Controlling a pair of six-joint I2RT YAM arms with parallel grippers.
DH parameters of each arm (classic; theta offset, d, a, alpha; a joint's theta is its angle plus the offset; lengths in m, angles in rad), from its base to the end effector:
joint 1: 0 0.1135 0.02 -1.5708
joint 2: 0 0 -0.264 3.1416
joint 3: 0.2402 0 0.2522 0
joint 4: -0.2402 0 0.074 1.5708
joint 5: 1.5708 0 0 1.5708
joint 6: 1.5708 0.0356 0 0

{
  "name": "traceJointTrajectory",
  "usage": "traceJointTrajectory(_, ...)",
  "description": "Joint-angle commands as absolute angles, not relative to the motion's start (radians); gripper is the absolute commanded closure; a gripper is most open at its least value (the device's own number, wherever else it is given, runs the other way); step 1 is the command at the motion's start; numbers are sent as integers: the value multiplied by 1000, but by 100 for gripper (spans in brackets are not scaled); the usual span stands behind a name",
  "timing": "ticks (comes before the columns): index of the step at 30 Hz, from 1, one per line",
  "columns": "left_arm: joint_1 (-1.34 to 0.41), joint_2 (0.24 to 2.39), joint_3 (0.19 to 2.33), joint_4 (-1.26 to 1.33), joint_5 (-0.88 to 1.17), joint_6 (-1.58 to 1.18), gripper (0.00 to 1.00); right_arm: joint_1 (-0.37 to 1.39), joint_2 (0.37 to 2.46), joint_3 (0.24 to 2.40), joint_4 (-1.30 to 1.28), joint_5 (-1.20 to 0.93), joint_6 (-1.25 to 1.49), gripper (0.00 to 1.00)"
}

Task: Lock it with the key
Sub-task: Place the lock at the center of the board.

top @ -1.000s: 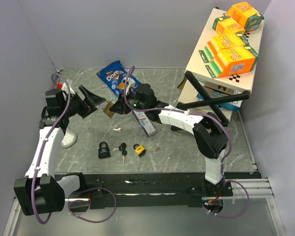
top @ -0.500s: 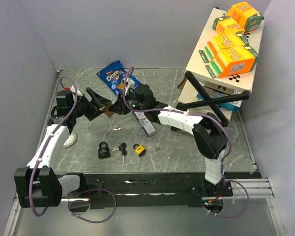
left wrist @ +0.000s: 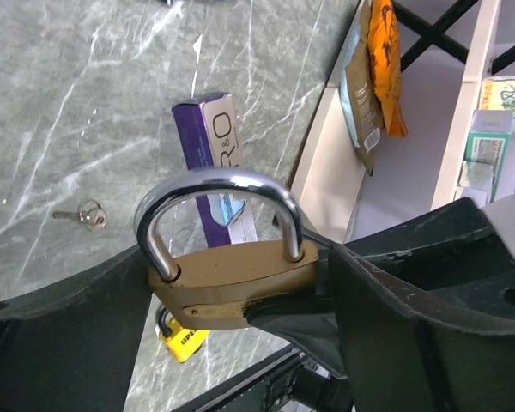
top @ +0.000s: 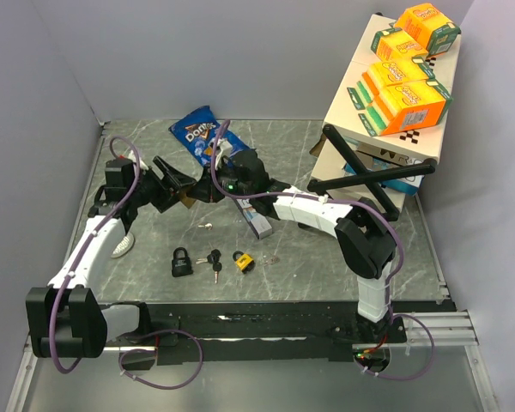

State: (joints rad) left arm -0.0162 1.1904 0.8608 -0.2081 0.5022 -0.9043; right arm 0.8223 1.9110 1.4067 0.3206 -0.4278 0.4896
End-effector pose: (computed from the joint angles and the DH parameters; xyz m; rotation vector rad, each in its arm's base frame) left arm 0.2632 -0.0214 0.2822 -0.6557 2.1244 -1.0607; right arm 0.2996 0.3443 0.2771 -0.6547 1.8217 1.2938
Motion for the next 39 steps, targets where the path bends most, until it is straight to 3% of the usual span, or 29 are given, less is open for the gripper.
traceJointTrajectory(1,-31,1187,856,-209,489,-925,18,828,1824,1493,451,-414,518,100)
traceJointTrajectory(4,-32,1189,854,-212,483,-925,25,830,1825,1494,453,-410,523,100)
traceJointTrajectory(7,-34,1189,856,-212,485,-923,39,830,1825,1490,453,-414,517,100)
traceJointTrajectory(10,-34,1183,868,-224,477,-902,65,828,1822,1476,453,-428,512,100)
traceJointTrajectory(11,-32,1181,874,-236,466,-878,79,828,1819,1471,451,-439,511,90)
traceJointTrajectory(13,-32,1177,894,-283,431,-844,92,824,1807,1448,446,-457,503,72)
traceJointTrajectory(14,-32,1177,900,-302,422,-803,99,821,1801,1437,434,-463,489,51)
traceJointTrajectory(16,-32,1186,923,-374,393,-718,99,813,1772,1401,417,-480,466,31)
traceJointTrajectory(19,-34,1215,917,-425,383,-657,99,798,1712,1323,391,-511,393,12)
traceJointTrajectory(22,-35,1250,907,-474,347,-560,99,796,1633,1215,373,-518,284,2)
traceJointTrajectory(30,-80,1385,986,-531,219,-410,99,782,1476,1036,270,-566,77,0)
traceJointTrajectory(39,-138,1629,1139,-597,69,-336,97,773,1402,988,196,-565,-66,0)
